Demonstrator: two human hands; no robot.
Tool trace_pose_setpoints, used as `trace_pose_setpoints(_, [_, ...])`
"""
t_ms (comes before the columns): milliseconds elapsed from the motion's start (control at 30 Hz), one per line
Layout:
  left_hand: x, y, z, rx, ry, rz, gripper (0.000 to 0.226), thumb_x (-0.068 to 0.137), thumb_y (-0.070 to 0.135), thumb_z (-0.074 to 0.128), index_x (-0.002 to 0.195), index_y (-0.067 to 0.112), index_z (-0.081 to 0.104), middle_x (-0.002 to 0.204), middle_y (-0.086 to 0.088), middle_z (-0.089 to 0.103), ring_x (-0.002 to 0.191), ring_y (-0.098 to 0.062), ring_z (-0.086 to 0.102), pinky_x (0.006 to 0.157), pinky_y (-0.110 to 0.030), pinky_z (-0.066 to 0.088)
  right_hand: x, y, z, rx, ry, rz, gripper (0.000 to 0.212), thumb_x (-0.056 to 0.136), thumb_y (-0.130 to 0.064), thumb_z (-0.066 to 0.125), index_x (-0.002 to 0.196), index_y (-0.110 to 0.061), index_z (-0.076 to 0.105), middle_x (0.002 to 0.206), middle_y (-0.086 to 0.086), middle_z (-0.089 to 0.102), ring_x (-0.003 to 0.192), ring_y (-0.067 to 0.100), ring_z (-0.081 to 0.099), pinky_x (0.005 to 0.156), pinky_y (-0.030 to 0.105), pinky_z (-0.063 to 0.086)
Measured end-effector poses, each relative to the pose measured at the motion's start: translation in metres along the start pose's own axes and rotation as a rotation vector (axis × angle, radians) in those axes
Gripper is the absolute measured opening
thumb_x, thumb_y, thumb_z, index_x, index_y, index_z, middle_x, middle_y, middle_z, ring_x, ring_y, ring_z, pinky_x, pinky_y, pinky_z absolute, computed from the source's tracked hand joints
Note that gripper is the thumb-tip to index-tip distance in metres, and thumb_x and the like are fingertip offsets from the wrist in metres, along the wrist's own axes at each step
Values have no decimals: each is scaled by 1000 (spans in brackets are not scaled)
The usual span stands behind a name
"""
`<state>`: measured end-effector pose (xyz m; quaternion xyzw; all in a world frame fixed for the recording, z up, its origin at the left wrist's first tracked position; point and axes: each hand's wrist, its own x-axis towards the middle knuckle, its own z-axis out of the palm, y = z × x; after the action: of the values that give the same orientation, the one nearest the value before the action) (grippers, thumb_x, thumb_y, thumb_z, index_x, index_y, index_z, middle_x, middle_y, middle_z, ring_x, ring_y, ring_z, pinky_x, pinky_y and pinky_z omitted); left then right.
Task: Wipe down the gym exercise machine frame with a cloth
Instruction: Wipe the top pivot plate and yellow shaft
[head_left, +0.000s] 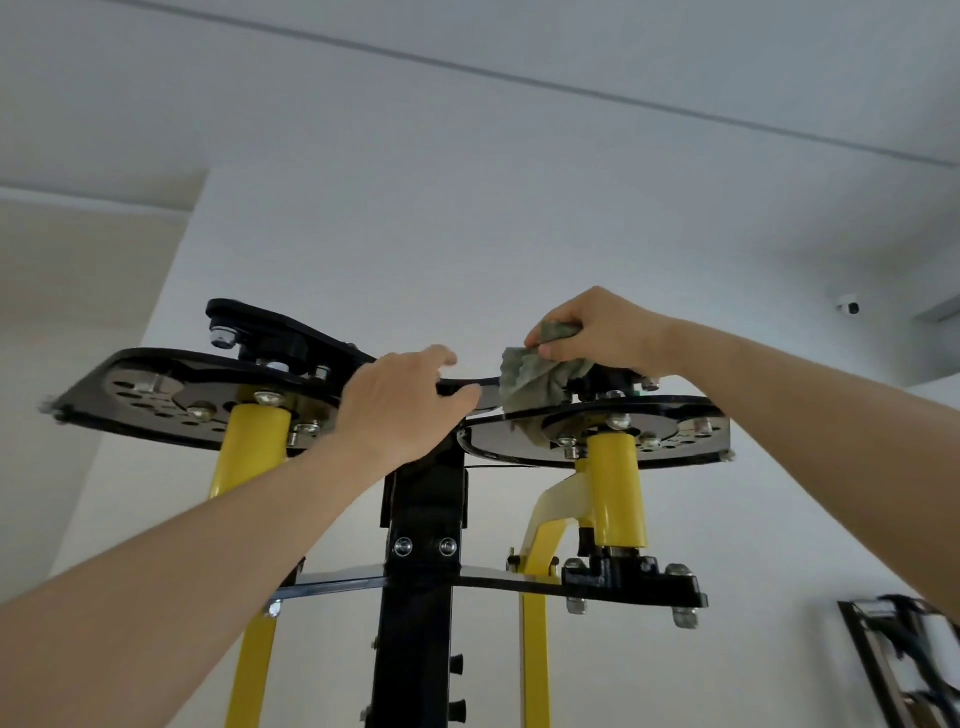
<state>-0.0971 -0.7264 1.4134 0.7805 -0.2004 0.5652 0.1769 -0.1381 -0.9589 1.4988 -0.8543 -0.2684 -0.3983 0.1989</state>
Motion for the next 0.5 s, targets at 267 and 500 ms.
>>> trace_pose_setpoints(267, [76,63,36,-447,-33,-13,14,81,41,79,84,30,71,82,4,74,82,-18,71,85,-37,56,3,16,-25,31,124,-10,23,91,-7,71,114,-5,70,104,10,72,85,18,72,71,25,60])
trace_pose_setpoints(500, [122,78,56,-388,-15,-30,10,85,35,79,83,30,71,76,10,66,76,-11,62,57,-22,38,8,53,-64,-344,383,75,12,80,-6,75,91,-10,72,92,4,70,94,26,67,82,37,57])
